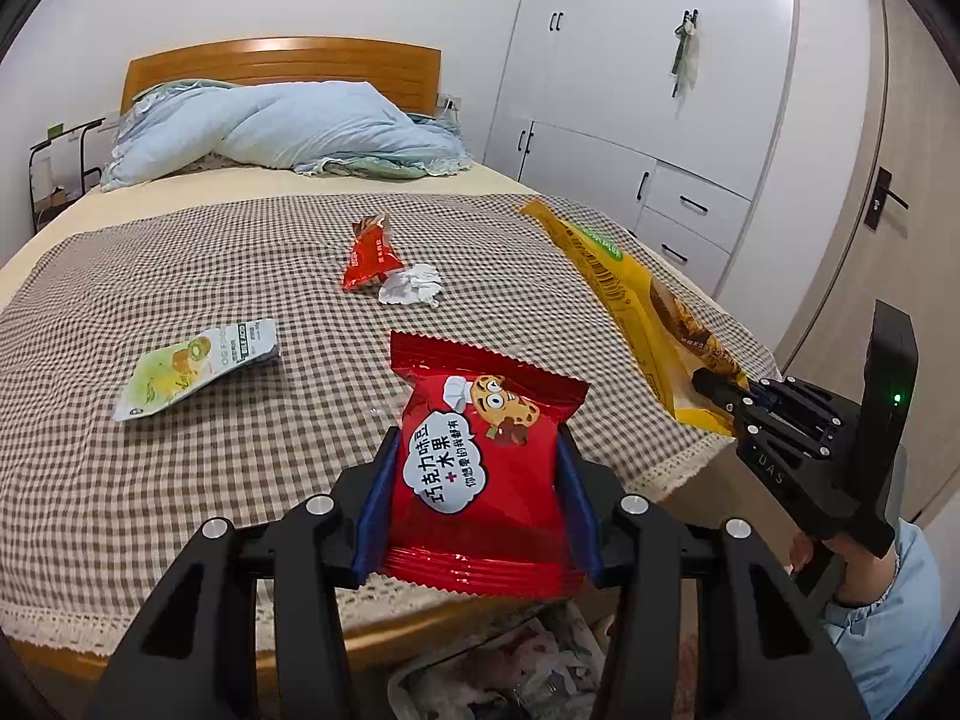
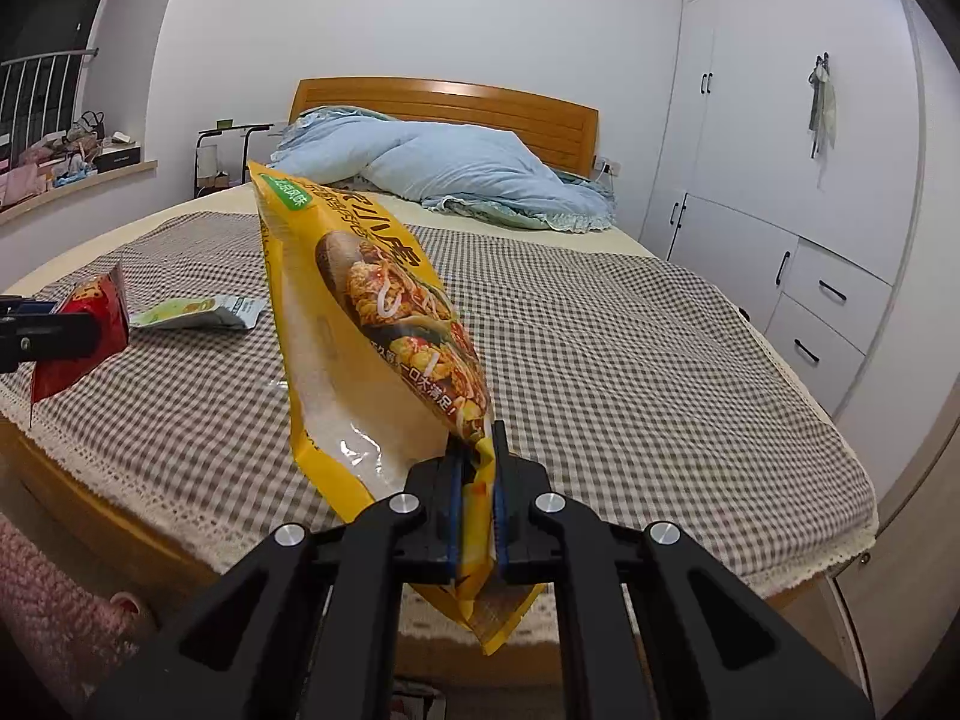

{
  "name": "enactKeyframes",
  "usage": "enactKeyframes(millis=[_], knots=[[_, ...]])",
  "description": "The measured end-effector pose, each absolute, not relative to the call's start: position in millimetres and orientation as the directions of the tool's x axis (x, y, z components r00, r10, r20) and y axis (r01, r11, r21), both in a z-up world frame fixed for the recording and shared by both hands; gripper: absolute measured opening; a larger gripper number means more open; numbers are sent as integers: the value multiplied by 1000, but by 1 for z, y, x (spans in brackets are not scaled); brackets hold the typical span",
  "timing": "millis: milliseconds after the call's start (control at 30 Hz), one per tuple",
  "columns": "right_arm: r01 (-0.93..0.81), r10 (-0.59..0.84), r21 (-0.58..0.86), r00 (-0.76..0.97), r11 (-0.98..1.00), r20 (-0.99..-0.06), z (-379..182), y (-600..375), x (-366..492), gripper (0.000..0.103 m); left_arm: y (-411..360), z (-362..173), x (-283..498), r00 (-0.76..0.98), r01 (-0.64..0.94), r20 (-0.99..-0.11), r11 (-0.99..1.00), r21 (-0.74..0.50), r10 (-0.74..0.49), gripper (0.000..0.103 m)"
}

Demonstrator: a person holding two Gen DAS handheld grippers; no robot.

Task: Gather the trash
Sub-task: 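Carry the red packet and yellow bag down to the trash bag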

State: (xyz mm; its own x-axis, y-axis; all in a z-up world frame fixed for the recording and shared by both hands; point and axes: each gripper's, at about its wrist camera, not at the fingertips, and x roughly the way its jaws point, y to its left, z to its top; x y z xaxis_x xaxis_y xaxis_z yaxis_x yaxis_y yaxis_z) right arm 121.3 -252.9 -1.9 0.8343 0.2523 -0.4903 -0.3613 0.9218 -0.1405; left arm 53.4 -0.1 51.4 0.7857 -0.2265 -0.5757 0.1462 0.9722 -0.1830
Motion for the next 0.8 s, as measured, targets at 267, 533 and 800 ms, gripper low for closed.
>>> enactKeyframes(millis=[267,533,800], knots=[[-383,271,-140,826,913,-495,-5,-259,99,8,-6,50,32,783,149,-577,971,-185,-230,46],[-398,275,-160,823,903,-497,-9,-261,80,8,-8,49,16,782,143,-580,972,-185,-226,46],[-418,289,-165,815,893,-502,-11,-260,65,8,-7,45,1,778,135,-588,973,-189,-223,46]])
